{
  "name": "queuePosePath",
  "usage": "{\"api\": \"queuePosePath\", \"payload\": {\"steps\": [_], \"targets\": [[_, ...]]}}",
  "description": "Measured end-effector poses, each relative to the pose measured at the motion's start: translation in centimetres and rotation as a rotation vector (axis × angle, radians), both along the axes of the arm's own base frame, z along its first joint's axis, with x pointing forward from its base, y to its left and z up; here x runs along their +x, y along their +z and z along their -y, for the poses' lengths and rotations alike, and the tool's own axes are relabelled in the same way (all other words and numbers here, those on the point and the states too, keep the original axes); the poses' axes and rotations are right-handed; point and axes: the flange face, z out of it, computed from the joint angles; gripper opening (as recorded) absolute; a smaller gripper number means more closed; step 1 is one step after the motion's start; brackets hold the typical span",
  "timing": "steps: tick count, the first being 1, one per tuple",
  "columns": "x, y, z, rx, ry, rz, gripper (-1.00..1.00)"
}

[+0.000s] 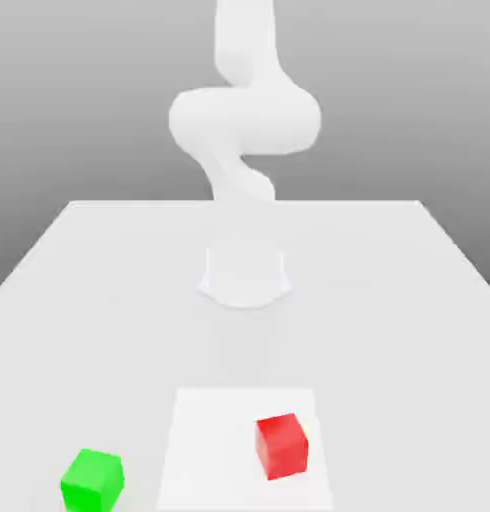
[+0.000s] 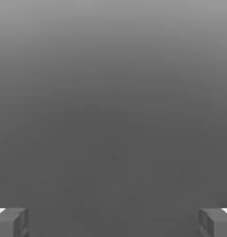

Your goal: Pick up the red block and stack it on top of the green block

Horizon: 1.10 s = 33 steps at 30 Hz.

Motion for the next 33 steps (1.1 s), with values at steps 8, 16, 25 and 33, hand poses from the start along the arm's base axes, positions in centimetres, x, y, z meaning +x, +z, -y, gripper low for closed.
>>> {"api": "queuePosePath", "payload": {"steps": [8,16,25,33], "targets": [[7.5,-16.1,-1.6,-0.034,0.091,-0.258,0.0],[8.5,-32.9,-3.3,-0.074,0.183,-0.508,0.0],[5.2,-48.3,-4.1,-0.11,0.258,-0.711,0.0],[5.1,-51.7,-4.1,-0.111,0.258,-0.714,-1.0]]}}
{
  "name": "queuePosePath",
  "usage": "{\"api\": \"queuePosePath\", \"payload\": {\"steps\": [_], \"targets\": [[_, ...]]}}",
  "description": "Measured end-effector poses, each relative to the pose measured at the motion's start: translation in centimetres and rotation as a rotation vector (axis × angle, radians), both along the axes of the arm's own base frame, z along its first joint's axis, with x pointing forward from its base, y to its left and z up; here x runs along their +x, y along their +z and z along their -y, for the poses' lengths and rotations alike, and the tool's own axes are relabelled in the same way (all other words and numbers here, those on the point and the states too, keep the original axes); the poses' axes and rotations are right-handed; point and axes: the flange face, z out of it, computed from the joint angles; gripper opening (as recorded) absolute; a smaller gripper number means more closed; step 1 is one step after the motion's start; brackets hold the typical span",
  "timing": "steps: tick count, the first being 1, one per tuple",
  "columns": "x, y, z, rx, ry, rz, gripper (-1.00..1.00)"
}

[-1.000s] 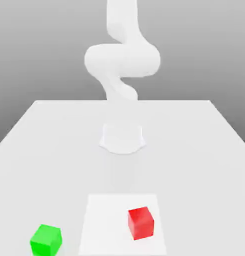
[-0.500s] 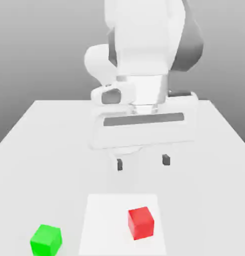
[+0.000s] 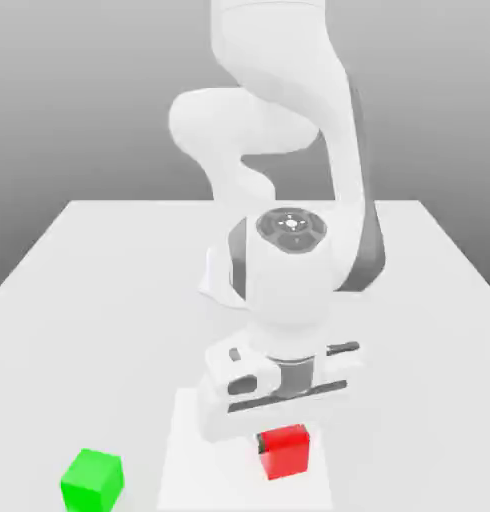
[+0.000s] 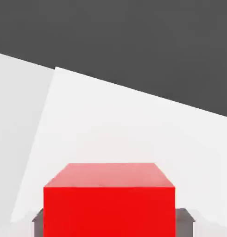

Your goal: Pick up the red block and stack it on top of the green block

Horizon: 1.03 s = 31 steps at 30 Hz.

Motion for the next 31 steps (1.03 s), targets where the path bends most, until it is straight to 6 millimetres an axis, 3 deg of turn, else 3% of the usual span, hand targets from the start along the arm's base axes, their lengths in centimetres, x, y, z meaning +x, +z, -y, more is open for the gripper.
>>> {"api": "queuePosePath", "payload": {"steps": [2,8,16,22,24,27,28,31], "targets": [[0.0,-0.1,0.0,0.0,0.0,0.0,-1.0],[0.2,5.6,0.4,0.0,-0.024,0.0,-1.0],[3.5,7.8,10.6,0.001,-0.572,0.0,-1.0],[4.2,9.3,19.6,0.002,-1.007,0.001,-1.0],[4.2,8.5,21.5,0.001,-1.096,0.001,-1.0],[4.2,4.7,22.1,0.001,-1.122,0.001,-1.0],[4.2,3.7,22.1,0.001,-1.124,0.001,1.0],[4.2,3.7,22.1,0.001,-1.124,0.001,1.0]]}}
